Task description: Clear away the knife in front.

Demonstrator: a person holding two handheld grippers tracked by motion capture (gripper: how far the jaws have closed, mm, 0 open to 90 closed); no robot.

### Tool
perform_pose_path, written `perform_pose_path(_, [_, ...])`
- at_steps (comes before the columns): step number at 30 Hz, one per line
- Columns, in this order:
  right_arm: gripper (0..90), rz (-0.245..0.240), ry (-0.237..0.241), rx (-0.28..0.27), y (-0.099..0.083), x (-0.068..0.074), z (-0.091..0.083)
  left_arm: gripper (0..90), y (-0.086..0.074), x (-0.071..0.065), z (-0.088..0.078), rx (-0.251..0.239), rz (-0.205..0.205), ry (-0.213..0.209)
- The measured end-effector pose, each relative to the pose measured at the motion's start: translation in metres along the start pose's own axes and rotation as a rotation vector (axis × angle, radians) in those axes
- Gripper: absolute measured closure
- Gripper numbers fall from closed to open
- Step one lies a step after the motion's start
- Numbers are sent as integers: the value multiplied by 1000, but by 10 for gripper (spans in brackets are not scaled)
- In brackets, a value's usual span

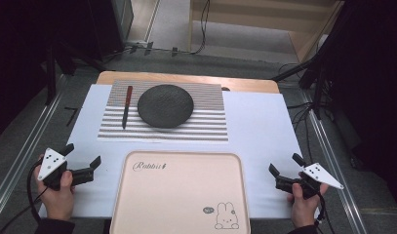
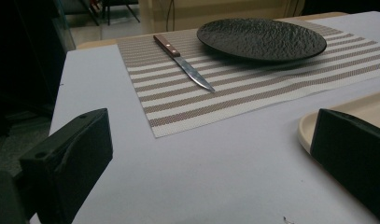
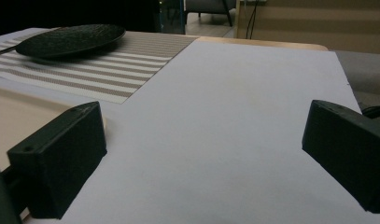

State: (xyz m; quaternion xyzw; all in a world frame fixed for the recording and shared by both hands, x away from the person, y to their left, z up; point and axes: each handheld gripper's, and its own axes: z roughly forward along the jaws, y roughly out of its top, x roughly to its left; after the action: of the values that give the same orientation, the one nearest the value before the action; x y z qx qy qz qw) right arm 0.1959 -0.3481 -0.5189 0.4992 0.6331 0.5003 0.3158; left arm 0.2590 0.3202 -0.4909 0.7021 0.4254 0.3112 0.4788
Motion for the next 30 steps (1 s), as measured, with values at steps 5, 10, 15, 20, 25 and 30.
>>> perform_pose_path(5, [0,0,2,0,0,0,0,0,3,-1,0,3,6,-15])
perform_pose_path(10, [0,-1,2,3,0,1,0,0,12,-2,-2,-14,-3,-11])
perform_pose_path(15, [0,-3,1,1,0,0,0,0,21,-5,-1,-29,-14,-30])
perform_pose_path(20, [0,1,1,-1,0,1,-1,0,35,-13,4,-22,14,-55])
perform_pose_path(25, [0,2,3,-3,0,0,-1,0,42,-15,9,-9,11,-67])
perform_pose_path(30, [0,1,2,-6,0,-1,-1,0,54,-13,16,9,19,-88])
